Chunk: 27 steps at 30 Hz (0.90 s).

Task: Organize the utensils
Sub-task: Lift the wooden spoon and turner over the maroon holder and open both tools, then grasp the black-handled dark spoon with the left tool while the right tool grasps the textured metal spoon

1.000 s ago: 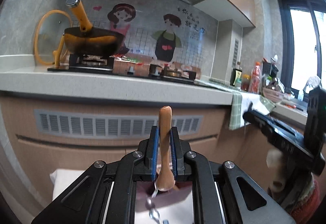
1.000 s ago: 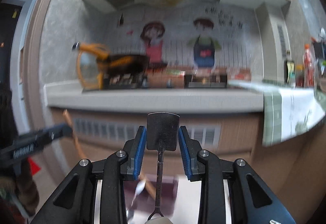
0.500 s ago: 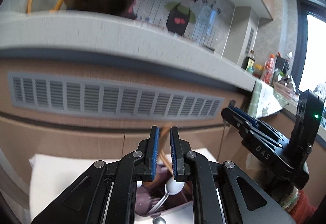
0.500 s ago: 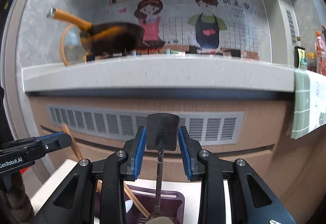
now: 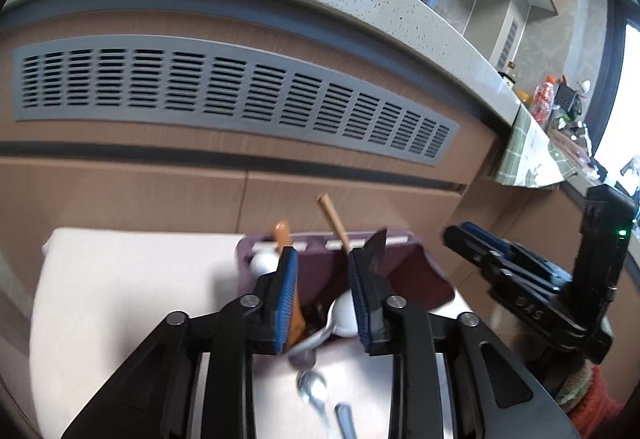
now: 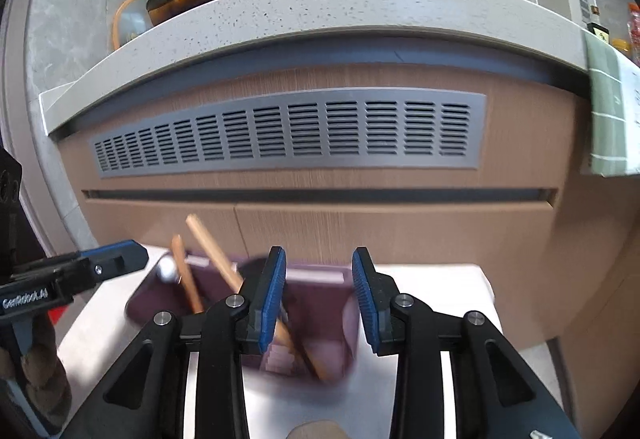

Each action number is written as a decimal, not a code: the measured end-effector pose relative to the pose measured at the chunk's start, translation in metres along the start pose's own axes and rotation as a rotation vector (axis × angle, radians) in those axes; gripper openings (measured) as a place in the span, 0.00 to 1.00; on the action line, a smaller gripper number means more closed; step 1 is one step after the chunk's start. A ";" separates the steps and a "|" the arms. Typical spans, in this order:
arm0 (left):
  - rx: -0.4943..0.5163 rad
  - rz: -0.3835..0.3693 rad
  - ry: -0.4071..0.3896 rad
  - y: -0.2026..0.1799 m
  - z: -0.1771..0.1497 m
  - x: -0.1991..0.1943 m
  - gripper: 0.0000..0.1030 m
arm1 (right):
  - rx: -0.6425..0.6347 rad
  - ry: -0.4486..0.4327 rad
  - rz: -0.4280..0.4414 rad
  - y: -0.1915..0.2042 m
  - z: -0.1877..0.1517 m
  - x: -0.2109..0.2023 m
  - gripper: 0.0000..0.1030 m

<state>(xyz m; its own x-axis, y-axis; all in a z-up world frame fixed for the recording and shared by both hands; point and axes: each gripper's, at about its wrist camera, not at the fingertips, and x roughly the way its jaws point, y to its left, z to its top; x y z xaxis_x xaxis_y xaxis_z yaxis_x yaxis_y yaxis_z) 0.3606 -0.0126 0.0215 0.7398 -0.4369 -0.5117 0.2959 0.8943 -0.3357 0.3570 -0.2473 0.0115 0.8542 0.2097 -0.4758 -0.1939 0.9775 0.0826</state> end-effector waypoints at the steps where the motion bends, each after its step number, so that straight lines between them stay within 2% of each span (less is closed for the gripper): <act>1: 0.001 0.015 0.002 0.001 -0.007 -0.005 0.31 | -0.005 0.011 -0.007 0.000 -0.007 -0.008 0.32; 4: 0.008 0.068 0.039 0.001 -0.031 -0.018 0.35 | -0.021 0.053 -0.019 0.004 -0.024 -0.024 0.33; 9: -0.004 0.120 0.115 0.006 -0.081 -0.042 0.35 | -0.036 0.169 -0.008 0.016 -0.064 -0.046 0.33; 13: -0.027 0.161 0.171 0.011 -0.113 -0.059 0.35 | -0.013 0.276 0.052 0.036 -0.100 -0.060 0.33; 16: -0.043 0.201 0.182 0.018 -0.129 -0.073 0.35 | -0.034 0.327 0.095 0.056 -0.119 -0.065 0.33; 21: -0.086 0.258 0.200 0.037 -0.140 -0.089 0.35 | -0.089 0.414 0.133 0.095 -0.135 -0.044 0.33; 26: -0.108 0.255 0.230 0.047 -0.145 -0.088 0.36 | -0.105 0.488 0.108 0.111 -0.144 -0.011 0.32; 27: -0.110 0.253 0.236 0.048 -0.146 -0.086 0.36 | -0.094 0.490 0.112 0.110 -0.145 -0.009 0.29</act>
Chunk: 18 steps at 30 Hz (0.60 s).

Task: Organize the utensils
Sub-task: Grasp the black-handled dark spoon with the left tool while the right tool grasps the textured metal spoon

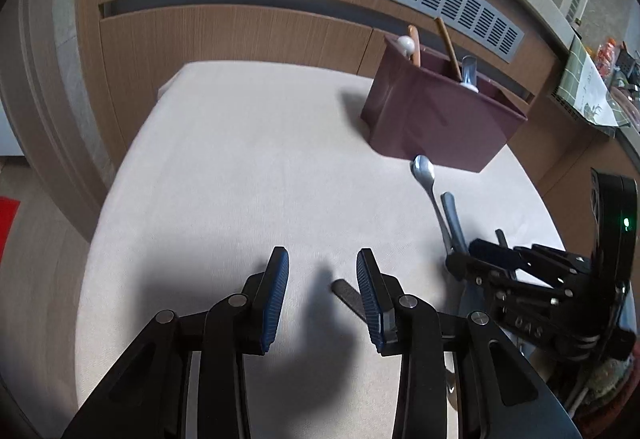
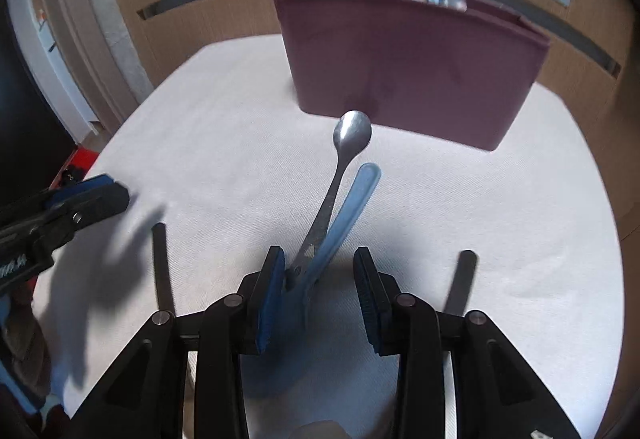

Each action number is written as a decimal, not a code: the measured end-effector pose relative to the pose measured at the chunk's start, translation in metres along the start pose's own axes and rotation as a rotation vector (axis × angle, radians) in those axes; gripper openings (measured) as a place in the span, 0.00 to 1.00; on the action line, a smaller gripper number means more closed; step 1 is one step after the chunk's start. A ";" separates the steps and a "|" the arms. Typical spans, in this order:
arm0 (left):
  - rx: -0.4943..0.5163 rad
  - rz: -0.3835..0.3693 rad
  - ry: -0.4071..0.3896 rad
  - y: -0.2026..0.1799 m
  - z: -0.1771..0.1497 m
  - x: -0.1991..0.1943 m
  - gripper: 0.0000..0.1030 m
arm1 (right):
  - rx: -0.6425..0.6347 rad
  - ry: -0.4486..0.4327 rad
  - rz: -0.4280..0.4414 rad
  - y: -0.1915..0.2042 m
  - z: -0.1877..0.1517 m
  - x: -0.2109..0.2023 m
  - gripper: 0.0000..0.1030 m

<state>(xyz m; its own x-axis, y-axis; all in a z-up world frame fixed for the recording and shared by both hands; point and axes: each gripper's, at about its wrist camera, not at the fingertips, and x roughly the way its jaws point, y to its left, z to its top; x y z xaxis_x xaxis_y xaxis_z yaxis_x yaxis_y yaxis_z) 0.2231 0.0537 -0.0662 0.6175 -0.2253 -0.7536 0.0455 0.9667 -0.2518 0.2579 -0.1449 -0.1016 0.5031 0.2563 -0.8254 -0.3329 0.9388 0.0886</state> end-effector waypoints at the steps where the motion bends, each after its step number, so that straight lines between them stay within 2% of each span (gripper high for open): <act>1: -0.001 -0.002 0.005 0.000 0.000 0.002 0.35 | 0.002 -0.007 -0.002 -0.001 -0.001 -0.001 0.26; 2: -0.001 -0.004 0.010 0.000 -0.001 0.003 0.35 | -0.005 -0.015 -0.004 -0.002 -0.001 -0.003 0.15; 6: 0.002 -0.021 0.034 -0.006 -0.001 0.010 0.35 | -0.037 -0.051 -0.041 -0.012 -0.008 -0.017 0.06; 13: 0.090 -0.052 0.084 -0.032 -0.013 0.013 0.36 | 0.087 -0.054 -0.136 -0.070 -0.025 -0.031 0.06; 16: 0.129 -0.072 0.126 -0.042 -0.025 0.006 0.36 | 0.170 -0.068 -0.085 -0.093 -0.037 -0.044 0.10; 18: 0.133 -0.095 0.165 -0.044 -0.033 0.001 0.36 | 0.188 -0.088 -0.066 -0.100 -0.044 -0.051 0.20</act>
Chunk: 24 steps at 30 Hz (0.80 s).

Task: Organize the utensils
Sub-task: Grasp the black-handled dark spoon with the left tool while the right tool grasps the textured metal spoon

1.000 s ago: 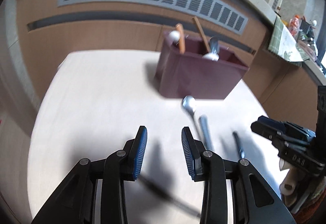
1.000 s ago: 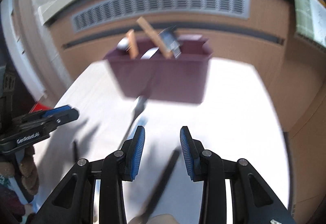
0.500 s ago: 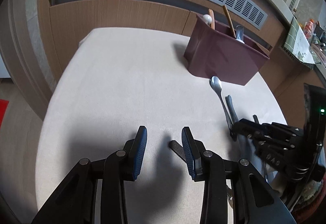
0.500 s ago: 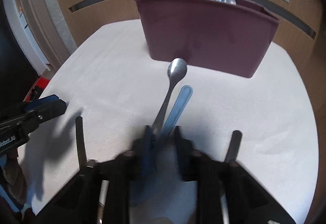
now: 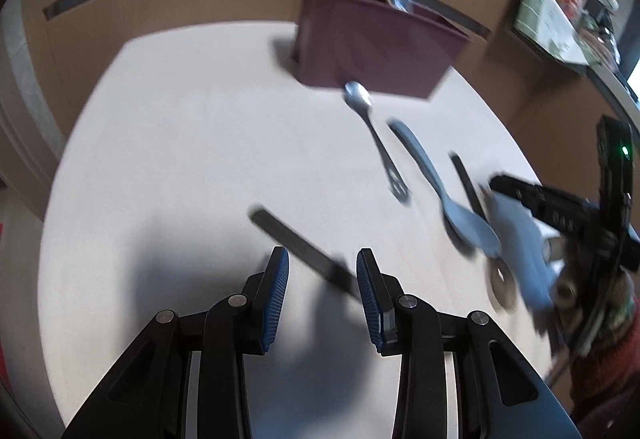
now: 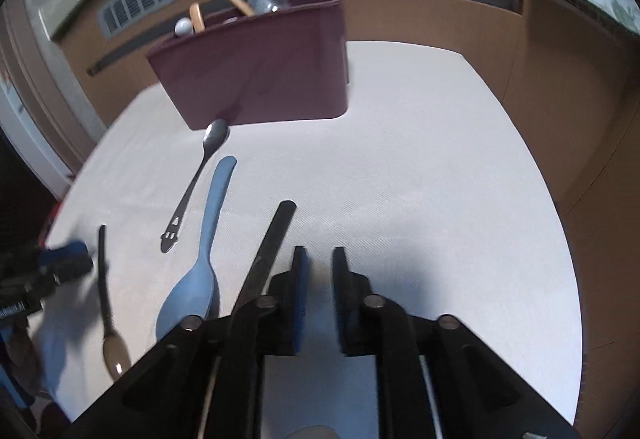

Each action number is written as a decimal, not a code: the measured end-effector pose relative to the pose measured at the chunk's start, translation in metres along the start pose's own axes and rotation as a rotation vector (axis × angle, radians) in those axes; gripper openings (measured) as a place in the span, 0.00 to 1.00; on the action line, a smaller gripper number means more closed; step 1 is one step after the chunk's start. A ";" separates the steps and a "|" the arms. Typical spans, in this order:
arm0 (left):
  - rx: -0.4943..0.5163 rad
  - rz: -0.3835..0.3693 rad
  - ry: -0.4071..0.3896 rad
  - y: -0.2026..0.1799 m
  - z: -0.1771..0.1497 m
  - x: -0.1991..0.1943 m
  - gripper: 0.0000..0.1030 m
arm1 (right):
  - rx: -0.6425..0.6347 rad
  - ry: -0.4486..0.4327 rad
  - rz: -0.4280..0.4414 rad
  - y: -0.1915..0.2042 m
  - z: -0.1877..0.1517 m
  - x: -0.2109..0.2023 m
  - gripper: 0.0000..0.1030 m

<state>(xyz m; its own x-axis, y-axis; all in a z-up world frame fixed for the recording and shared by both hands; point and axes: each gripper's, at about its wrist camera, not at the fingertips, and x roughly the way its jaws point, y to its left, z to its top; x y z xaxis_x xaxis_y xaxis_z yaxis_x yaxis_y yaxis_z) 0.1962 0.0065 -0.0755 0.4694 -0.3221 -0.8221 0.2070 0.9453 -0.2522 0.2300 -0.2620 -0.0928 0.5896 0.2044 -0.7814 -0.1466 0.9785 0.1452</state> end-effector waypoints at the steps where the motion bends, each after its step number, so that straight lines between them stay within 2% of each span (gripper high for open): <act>1: -0.007 -0.007 0.020 -0.001 -0.003 0.000 0.36 | -0.001 -0.011 -0.004 0.000 -0.003 -0.002 0.23; 4: -0.041 -0.032 0.065 -0.001 -0.006 0.003 0.36 | -0.012 -0.028 -0.018 0.000 -0.009 -0.005 0.24; 9: -0.061 -0.013 0.044 -0.012 0.011 0.022 0.36 | -0.023 -0.035 0.000 0.003 -0.014 -0.008 0.24; 14: 0.052 0.014 -0.005 -0.042 0.030 0.045 0.43 | -0.026 -0.030 -0.033 0.000 -0.021 -0.010 0.24; 18: 0.172 0.068 -0.025 -0.061 0.036 0.056 0.43 | -0.024 -0.024 -0.071 -0.004 -0.022 -0.009 0.24; 22: 0.141 0.056 -0.016 -0.051 0.027 0.042 0.43 | -0.049 -0.040 -0.064 0.003 -0.019 -0.013 0.24; 24: 0.115 0.030 -0.010 -0.046 0.017 0.032 0.43 | -0.075 -0.043 -0.045 0.011 -0.015 -0.012 0.29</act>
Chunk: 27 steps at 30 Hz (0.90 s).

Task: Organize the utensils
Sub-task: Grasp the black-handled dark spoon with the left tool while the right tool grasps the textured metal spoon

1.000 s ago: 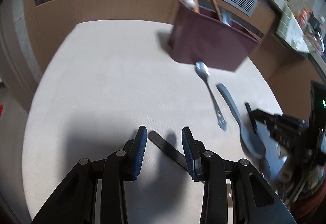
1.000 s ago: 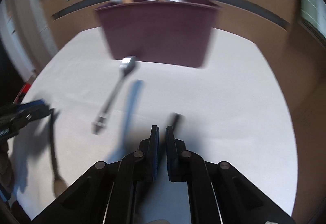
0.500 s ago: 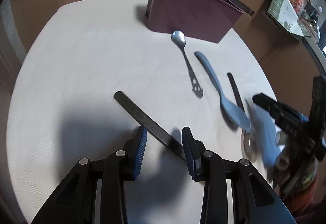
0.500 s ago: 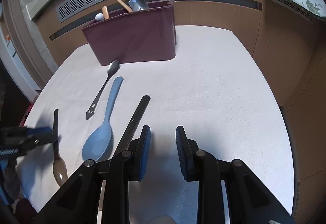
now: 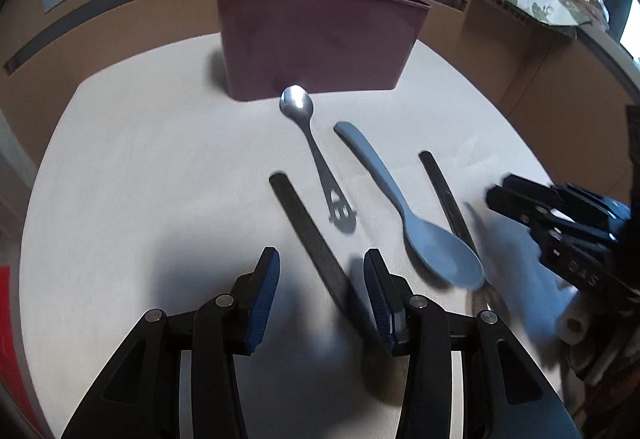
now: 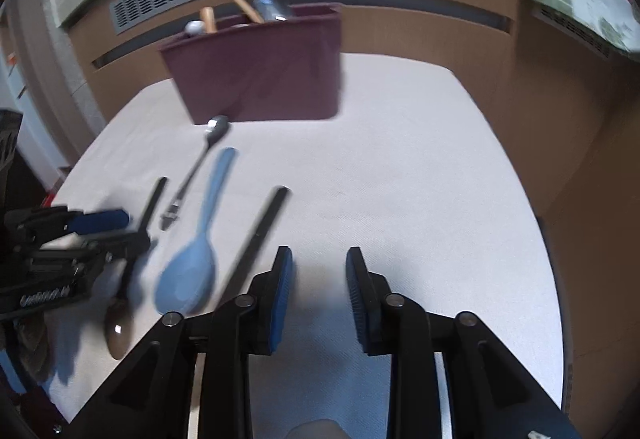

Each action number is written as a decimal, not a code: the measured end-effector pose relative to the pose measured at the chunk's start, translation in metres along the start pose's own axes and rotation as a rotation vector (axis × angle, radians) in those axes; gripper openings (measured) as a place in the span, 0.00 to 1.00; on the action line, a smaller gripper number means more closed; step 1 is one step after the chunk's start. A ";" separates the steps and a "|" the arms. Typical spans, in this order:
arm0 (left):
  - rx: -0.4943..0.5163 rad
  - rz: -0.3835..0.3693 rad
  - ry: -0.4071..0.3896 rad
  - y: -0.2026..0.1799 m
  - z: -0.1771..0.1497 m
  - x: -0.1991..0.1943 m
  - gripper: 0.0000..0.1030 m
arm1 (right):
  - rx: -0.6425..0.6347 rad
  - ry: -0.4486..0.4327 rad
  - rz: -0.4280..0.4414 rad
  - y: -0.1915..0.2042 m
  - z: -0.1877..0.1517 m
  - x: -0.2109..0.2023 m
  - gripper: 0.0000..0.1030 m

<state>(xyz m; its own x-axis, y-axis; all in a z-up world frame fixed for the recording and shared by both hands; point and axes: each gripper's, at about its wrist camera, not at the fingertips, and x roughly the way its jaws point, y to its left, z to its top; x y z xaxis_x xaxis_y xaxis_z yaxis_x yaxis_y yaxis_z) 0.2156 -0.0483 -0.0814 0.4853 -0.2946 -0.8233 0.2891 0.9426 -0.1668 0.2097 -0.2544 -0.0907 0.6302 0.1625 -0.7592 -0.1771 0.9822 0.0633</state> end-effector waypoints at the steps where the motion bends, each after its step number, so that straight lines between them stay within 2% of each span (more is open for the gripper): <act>1: -0.003 -0.010 0.006 -0.001 -0.004 -0.002 0.43 | -0.018 0.000 0.017 0.005 0.004 0.001 0.30; 4: 0.036 -0.019 -0.002 -0.012 -0.014 -0.006 0.43 | -0.054 -0.003 0.035 0.016 0.017 0.006 0.31; 6: 0.104 0.036 -0.011 -0.025 -0.020 -0.003 0.43 | -0.062 -0.011 0.020 0.021 0.024 0.006 0.31; 9: 0.146 0.063 -0.010 -0.026 -0.024 -0.001 0.43 | -0.061 -0.019 0.018 0.023 0.026 0.001 0.31; 13: 0.128 0.123 -0.015 -0.003 -0.024 -0.007 0.43 | -0.081 -0.004 -0.001 0.021 0.017 0.000 0.31; 16: 0.078 0.183 -0.012 0.028 -0.024 -0.012 0.45 | -0.063 0.030 -0.006 0.018 0.012 0.003 0.31; 19: 0.019 0.239 -0.017 0.057 -0.024 -0.019 0.45 | -0.040 0.059 0.028 0.017 0.005 0.007 0.31; 23: -0.052 0.166 -0.009 0.075 -0.024 -0.022 0.45 | 0.001 0.102 0.068 0.021 0.001 0.020 0.31; 27: -0.038 0.091 -0.003 0.070 -0.020 -0.018 0.45 | -0.006 0.099 0.021 0.031 0.007 0.031 0.31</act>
<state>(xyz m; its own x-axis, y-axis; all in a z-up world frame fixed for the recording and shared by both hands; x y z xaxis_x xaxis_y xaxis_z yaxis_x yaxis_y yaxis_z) 0.2099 0.0260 -0.0889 0.5102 -0.2077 -0.8346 0.2119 0.9708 -0.1121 0.2290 -0.2181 -0.1070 0.5485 0.1729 -0.8181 -0.1945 0.9779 0.0763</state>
